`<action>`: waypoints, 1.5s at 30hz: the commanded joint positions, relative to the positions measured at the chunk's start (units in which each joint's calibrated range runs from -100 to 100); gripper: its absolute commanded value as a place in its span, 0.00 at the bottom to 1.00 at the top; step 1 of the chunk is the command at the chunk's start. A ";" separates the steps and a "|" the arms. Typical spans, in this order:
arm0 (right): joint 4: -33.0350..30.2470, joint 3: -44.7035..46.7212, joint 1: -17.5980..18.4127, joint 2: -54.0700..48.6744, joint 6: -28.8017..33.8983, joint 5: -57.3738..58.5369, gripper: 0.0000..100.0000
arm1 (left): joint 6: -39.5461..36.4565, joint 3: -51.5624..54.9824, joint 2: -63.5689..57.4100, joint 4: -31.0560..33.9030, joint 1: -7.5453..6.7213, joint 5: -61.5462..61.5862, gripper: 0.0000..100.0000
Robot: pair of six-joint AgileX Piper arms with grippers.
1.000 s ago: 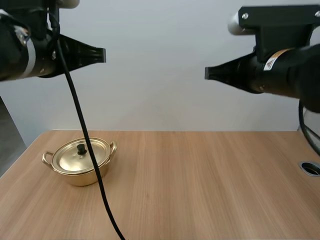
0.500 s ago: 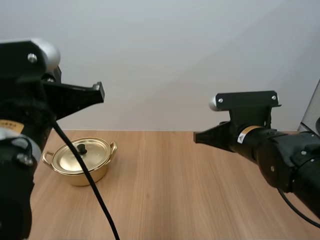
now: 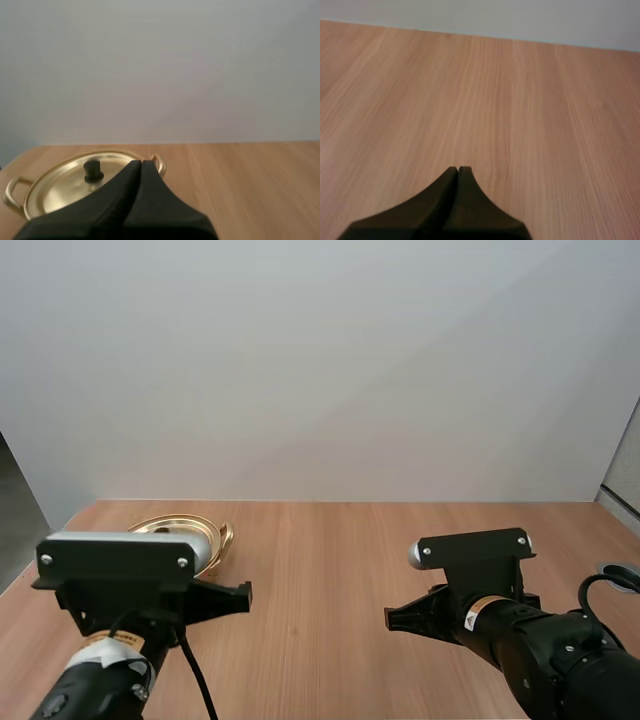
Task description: Open the pot, put the car inside, and close it
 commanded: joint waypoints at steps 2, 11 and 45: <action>-0.03 0.79 -0.05 -0.04 -0.10 0.09 0.00 | -0.16 2.67 0.00 2.05 -0.07 5.57 0.00; 0.68 6.21 -0.05 -0.04 0.02 -11.98 0.00 | -0.57 2.67 0.00 2.21 -0.07 2.51 0.00; 6.16 6.21 -4.36 -34.76 0.11 15.25 0.00 | -0.57 2.67 0.00 2.21 -0.07 1.92 0.00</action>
